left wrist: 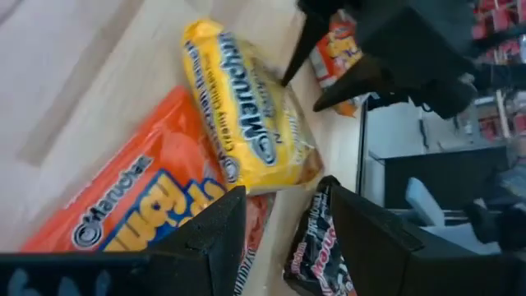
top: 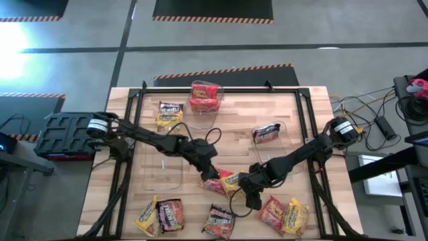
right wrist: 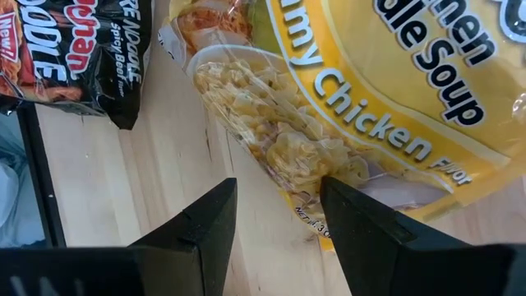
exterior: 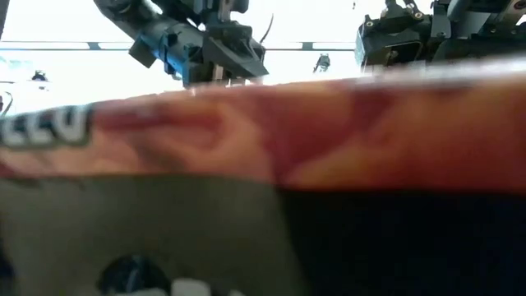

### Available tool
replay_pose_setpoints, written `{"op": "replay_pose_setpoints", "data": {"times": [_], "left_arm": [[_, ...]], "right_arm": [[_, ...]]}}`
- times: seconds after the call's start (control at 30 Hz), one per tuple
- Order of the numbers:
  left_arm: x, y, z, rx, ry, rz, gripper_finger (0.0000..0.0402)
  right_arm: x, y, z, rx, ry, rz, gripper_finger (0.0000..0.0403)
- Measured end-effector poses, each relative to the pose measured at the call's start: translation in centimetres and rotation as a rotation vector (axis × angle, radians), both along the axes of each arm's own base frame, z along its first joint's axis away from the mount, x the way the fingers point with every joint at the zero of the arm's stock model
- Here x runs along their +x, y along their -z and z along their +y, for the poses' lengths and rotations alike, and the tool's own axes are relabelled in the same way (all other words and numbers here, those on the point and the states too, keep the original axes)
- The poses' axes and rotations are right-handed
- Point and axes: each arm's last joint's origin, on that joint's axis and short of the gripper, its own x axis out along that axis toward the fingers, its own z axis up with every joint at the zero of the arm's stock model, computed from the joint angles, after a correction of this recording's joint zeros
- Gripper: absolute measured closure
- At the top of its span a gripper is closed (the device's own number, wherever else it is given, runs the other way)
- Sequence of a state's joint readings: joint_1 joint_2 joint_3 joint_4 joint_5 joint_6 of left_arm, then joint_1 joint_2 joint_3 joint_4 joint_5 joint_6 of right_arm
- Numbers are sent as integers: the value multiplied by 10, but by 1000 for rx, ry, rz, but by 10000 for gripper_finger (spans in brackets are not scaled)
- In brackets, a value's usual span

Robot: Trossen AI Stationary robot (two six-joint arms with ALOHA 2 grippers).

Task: Sort Maruchan noodles
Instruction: Put the top right yellow pack noodle into the bottom left transparent bin

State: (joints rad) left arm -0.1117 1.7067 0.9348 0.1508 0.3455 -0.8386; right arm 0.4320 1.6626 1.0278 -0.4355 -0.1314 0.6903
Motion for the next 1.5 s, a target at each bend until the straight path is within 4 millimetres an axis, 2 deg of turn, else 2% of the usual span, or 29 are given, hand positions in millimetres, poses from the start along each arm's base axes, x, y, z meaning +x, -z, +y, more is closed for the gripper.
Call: {"op": "replay_pose_setpoints", "data": {"times": [0.2,0.53,0.83,1.0,1.17,1.5], "left_arm": [[7,17,-1,-104,23,68,235],[28,20,-1,-152,106,70,208],[27,19,22,-141,80,89,199],[28,26,36,-132,43,107,199],[33,37,38,-150,36,119,199],[65,30,30,-210,164,53,199]], "right_arm": [[0,2,0,-3,-2,4,229],[0,2,0,-7,-9,4,229],[0,3,0,-17,-32,1,229],[0,3,0,-17,-33,1,229],[0,3,-1,-21,-41,-2,229],[3,3,-8,-29,-33,-7,229]]}}
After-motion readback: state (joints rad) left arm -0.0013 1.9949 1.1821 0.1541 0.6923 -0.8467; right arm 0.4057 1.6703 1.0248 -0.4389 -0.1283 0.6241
